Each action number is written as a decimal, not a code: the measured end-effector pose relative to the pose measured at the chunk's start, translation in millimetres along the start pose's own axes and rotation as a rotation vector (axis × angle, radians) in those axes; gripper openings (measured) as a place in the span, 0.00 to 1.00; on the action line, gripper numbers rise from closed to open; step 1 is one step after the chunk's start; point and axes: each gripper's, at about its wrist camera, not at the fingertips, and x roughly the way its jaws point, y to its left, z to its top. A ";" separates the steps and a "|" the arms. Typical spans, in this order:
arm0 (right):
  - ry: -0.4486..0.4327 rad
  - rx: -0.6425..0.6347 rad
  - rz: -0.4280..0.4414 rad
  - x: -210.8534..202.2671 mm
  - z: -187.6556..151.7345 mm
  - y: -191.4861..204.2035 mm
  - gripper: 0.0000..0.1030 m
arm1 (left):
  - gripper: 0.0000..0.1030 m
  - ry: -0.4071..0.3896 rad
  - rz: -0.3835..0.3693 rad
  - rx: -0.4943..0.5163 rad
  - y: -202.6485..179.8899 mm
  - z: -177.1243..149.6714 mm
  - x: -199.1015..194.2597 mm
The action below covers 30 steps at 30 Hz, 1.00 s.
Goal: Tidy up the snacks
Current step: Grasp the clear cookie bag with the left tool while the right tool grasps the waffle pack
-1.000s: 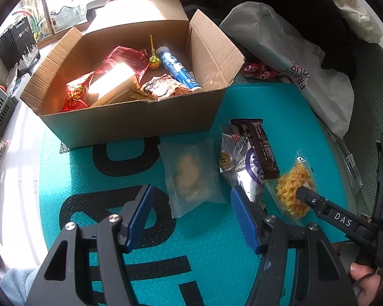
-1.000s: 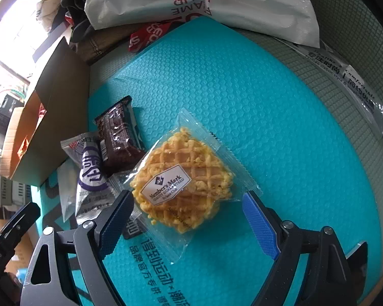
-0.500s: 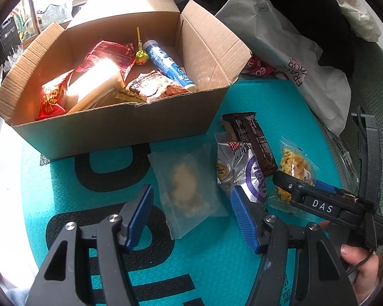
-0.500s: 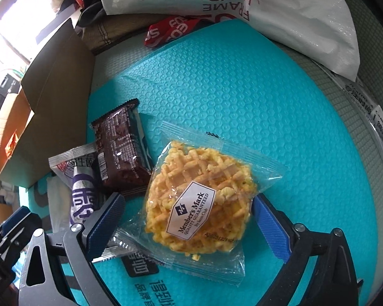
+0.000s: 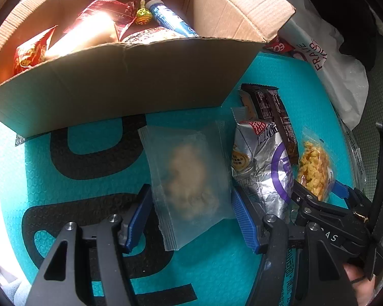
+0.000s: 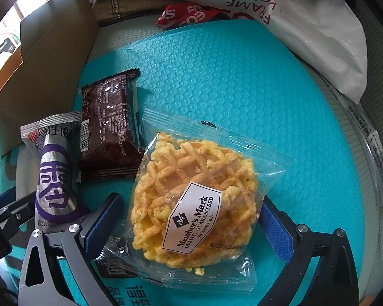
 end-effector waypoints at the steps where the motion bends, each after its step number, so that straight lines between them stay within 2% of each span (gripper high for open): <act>1: 0.002 0.002 0.005 0.3 0.5 1.1 1.00 | 0.60 -0.002 -0.001 0.005 -0.7 1.6 0.1; 5: 0.007 -0.013 -0.001 1.8 2.4 1.8 0.98 | 0.60 0.008 0.016 0.022 -5.5 7.2 5.8; 15: 0.003 -0.049 0.000 -4.5 0.0 -0.8 0.83 | 0.60 0.004 0.085 0.067 -17.6 18.2 14.4; 18: 0.001 -0.060 0.005 -10.1 -4.1 -1.2 0.76 | 0.46 -0.016 0.071 0.073 -16.5 15.0 12.1; 21: 0.007 -0.081 0.017 -10.7 -7.0 3.6 0.75 | 0.40 -0.006 0.039 0.079 -11.0 7.4 8.3; 30: 0.025 -0.169 0.047 -16.6 -31.8 23.7 0.74 | 0.37 0.038 0.014 0.068 4.0 -22.4 -6.9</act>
